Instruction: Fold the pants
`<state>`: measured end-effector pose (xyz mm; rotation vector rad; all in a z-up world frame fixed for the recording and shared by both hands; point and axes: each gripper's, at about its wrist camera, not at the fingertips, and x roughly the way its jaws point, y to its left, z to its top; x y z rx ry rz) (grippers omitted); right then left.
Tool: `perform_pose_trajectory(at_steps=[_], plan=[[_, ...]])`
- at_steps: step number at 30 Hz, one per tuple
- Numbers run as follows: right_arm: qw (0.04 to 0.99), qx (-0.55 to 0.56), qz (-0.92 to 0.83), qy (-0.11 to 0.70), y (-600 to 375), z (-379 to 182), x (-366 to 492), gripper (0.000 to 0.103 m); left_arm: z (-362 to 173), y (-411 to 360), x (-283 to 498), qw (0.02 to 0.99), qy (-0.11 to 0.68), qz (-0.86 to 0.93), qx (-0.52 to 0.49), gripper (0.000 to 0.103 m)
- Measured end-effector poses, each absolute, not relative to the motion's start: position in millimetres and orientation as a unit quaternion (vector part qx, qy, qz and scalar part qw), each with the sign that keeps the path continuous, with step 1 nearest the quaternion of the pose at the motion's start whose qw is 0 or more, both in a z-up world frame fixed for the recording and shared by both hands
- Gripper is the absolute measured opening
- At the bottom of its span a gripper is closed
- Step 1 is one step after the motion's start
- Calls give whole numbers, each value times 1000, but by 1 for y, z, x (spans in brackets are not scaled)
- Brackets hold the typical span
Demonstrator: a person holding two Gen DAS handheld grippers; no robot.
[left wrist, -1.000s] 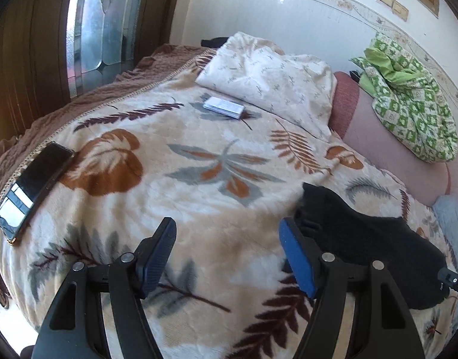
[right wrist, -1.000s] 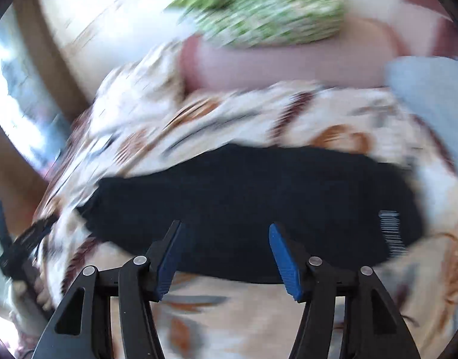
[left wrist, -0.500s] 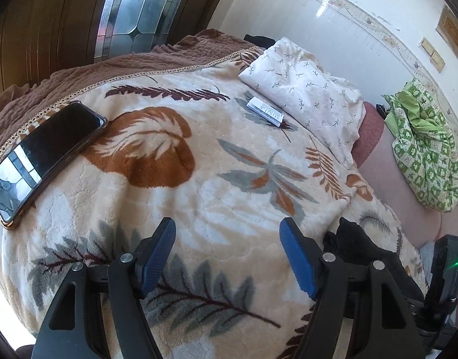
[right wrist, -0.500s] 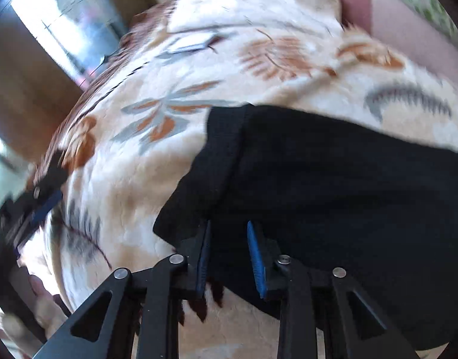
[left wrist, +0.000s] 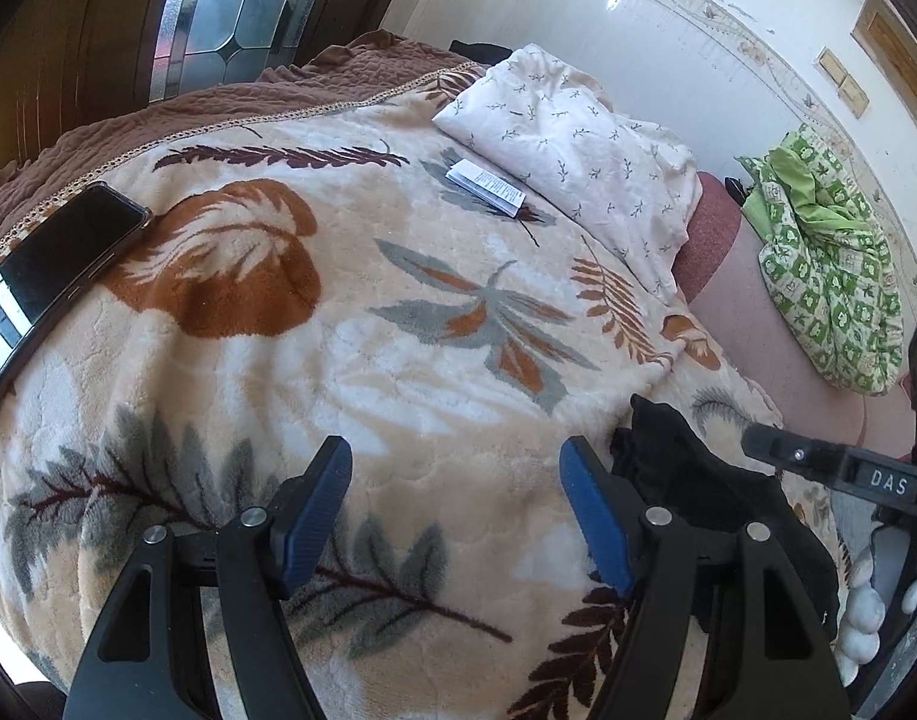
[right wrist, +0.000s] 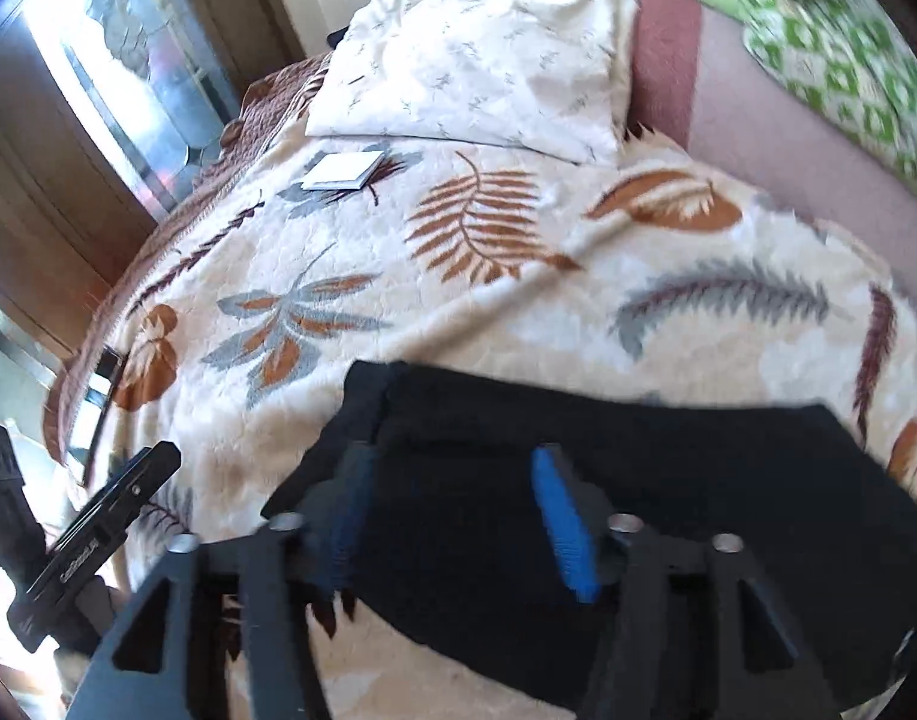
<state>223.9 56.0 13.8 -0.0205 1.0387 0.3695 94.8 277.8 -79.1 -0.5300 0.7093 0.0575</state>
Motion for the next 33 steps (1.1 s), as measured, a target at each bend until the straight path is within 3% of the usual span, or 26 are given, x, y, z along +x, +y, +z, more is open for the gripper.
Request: perform_pose_trajectory(at_steps=[11,16,21,33], plan=[[788,-98,100,600,148,-40,288,70,-85,290,98,890,359,27,-278,71],[782,-129,83,605,146,-52,279,37,-87,294,98,887,362,26,-284,71],[796,-104,100,588,122,-32,267,23,-88,281,103,889,368,16,-271,71],[814,-66,131,562,103,-3,257,20,-77,204,120,896,343,-167,-227,77]])
